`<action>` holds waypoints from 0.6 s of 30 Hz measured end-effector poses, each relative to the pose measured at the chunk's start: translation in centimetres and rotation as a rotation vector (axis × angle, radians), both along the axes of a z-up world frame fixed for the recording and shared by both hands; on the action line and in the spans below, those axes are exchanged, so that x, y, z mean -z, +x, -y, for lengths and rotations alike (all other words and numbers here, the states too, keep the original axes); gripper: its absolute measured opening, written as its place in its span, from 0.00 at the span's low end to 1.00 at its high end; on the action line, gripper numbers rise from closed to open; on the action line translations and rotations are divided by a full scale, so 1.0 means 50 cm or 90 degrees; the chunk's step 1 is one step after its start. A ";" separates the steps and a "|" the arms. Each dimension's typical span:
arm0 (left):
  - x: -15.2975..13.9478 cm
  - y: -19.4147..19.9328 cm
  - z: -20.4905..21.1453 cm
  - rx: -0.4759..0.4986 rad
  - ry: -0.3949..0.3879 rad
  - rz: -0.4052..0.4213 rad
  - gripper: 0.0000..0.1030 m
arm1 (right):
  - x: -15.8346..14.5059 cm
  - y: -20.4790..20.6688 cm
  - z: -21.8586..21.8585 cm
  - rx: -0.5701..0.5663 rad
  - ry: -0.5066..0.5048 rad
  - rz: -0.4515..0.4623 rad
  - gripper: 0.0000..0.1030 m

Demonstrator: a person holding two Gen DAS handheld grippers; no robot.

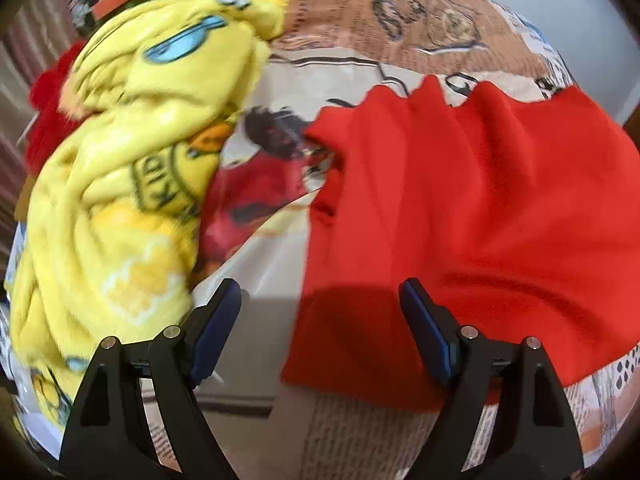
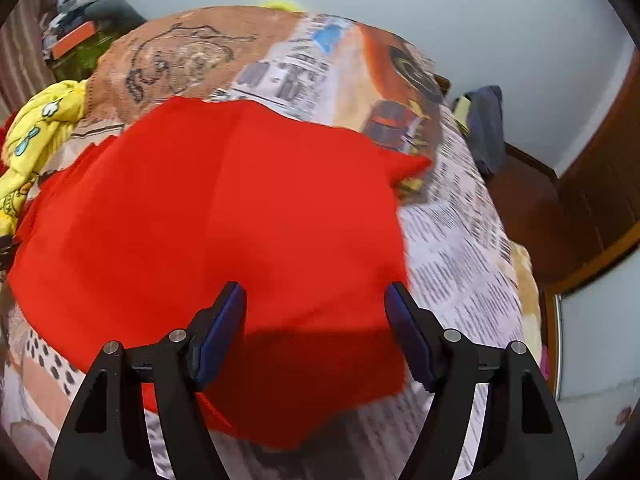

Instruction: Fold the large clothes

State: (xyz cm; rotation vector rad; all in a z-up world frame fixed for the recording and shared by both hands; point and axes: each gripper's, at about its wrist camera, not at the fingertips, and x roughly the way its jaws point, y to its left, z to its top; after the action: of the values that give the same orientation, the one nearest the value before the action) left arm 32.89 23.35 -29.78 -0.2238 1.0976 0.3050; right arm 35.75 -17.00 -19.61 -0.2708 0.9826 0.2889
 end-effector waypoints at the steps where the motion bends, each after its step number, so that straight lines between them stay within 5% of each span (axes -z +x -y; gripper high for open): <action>1: -0.002 -0.008 -0.006 -0.007 -0.006 0.002 0.79 | -0.001 -0.002 0.011 0.009 0.004 -0.003 0.68; 10: -0.052 -0.058 0.022 0.001 0.029 0.029 0.79 | -0.039 -0.033 0.030 0.013 0.048 0.000 0.68; 18: -0.095 -0.104 0.070 0.034 -0.037 0.077 0.79 | -0.068 -0.065 -0.051 -0.075 0.111 -0.010 0.68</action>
State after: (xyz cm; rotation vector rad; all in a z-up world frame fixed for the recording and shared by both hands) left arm 27.68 19.85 -25.05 -0.2605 0.9925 0.2088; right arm 32.49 -14.46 -16.22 -0.1669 0.9524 0.4823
